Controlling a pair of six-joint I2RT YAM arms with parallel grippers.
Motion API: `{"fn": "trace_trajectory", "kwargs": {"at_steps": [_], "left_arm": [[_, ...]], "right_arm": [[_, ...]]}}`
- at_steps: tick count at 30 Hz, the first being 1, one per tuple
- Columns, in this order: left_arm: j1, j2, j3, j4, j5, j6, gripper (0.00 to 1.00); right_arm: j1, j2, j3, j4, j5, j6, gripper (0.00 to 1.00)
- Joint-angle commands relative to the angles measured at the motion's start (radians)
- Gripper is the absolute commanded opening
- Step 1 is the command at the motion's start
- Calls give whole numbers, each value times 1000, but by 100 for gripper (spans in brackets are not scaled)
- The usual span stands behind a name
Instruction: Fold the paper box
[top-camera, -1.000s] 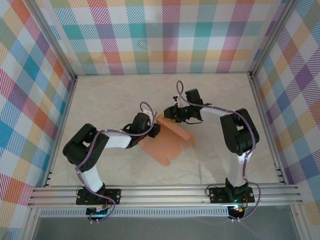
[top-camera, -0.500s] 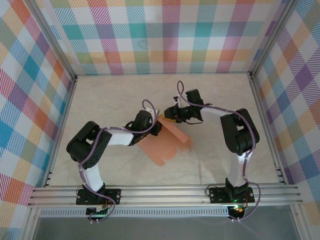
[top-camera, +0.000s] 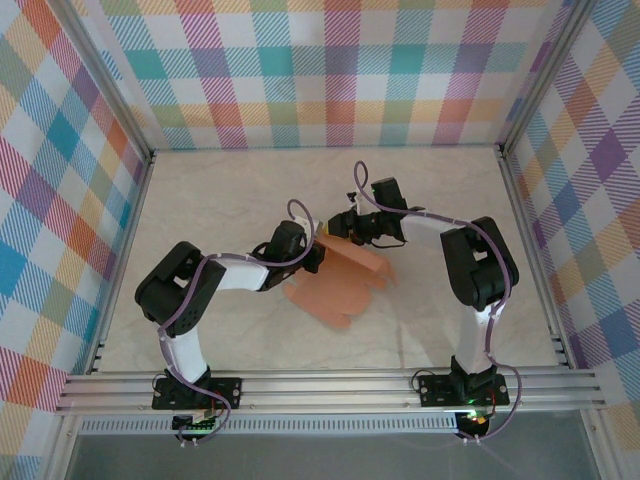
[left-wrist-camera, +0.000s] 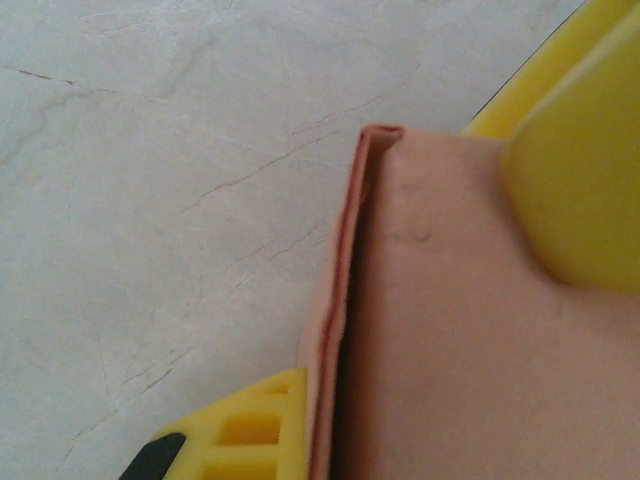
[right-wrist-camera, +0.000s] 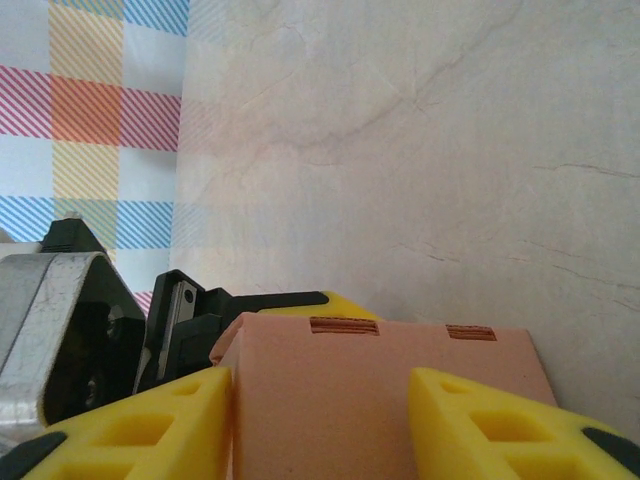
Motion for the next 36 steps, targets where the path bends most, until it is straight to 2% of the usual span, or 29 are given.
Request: {"fn": "trace_trajectory", "kwargs": {"at_steps": [1, 7, 11, 17, 20, 25, 28, 31, 36], "left_arm": [[13, -9, -5, 34, -26, -14, 0], [28, -3, -10, 53, 6, -50, 0], [50, -7, -17, 78, 36, -100, 0], [69, -2, -10, 122, 100, -182, 0], [85, -2, 0, 142, 135, -253, 0], [126, 13, 34, 171, 210, -373, 0], [124, 20, 70, 119, 205, -344, 0], [128, 28, 82, 96, 199, -341, 0], [149, 30, 104, 105, 206, -493, 0]], "right_arm": [[3, -7, -16, -96, 14, -2, 56], [-15, -98, -23, -134, 58, -4, 76], [-68, -214, -62, -149, 117, 10, 81], [-220, -454, -157, -167, 183, 61, 81], [-325, -580, -237, -138, 161, 112, 81], [-446, -755, -396, -51, 151, 184, 80], [-461, -802, -442, -43, 140, 161, 80], [-461, -784, -449, -41, 68, 154, 81], [-461, -778, -469, -44, 49, 150, 80]]}}
